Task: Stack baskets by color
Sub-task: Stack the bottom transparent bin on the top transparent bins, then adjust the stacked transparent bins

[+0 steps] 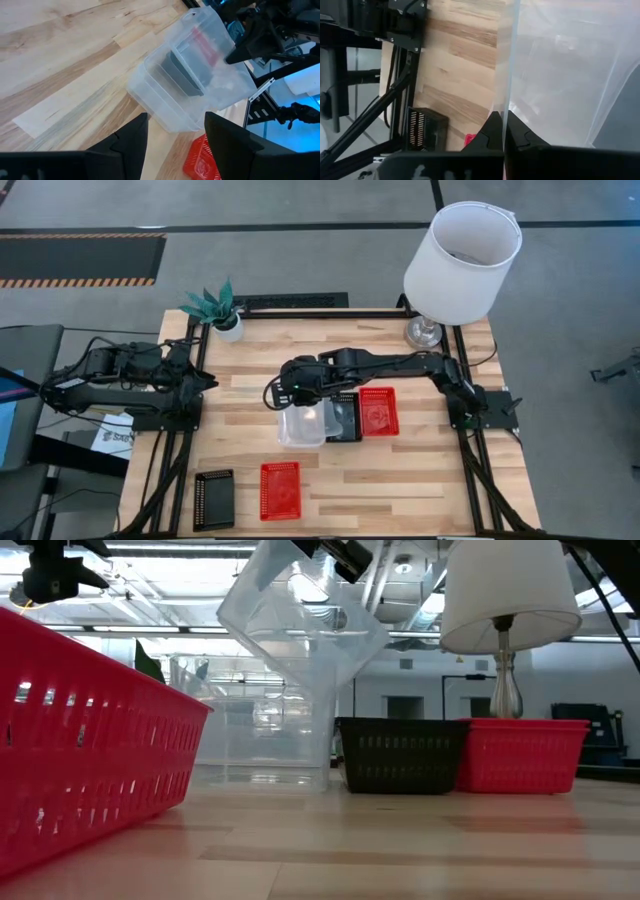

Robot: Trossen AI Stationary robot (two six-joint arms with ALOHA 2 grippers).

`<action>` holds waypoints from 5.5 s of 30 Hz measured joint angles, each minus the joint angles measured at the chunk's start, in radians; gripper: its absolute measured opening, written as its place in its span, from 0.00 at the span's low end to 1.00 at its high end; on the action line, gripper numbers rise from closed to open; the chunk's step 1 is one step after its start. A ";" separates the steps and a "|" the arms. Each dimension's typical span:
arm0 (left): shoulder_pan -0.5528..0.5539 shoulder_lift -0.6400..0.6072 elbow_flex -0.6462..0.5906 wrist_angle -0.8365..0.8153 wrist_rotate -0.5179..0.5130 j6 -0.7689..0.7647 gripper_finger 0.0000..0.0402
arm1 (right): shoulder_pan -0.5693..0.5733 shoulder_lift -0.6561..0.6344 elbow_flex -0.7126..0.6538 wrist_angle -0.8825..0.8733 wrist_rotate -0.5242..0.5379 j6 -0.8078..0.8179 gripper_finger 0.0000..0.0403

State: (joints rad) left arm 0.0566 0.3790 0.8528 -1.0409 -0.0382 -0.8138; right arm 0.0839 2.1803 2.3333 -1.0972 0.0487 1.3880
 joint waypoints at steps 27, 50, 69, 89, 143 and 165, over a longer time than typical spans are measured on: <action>0.000 0.000 0.000 0.000 -0.003 -0.002 0.46 | -0.009 0.084 0.000 -0.023 -0.076 -0.026 0.02; 0.000 0.000 0.000 0.000 -0.024 0.008 0.46 | -0.021 0.055 0.022 -0.103 -0.076 -0.082 0.00; 0.000 0.000 0.000 0.000 -0.050 0.005 0.46 | -0.021 0.065 0.022 -0.128 -0.042 -0.131 0.00; 0.000 0.000 0.000 0.000 -0.058 0.006 0.46 | -0.030 0.065 0.017 -0.191 -0.019 -0.158 0.00; 0.000 0.000 0.000 -0.001 -0.079 -0.005 0.46 | -0.118 0.192 -0.008 0.078 -0.072 -0.207 0.39; 0.000 0.000 0.000 -0.001 -0.123 -0.108 0.46 | -0.259 0.015 0.013 -0.034 -0.080 -0.481 0.29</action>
State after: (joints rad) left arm 0.0566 0.3786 0.8532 -1.0416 -0.1610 -0.9219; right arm -0.1751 2.1957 2.3458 -1.1307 -0.0308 0.9069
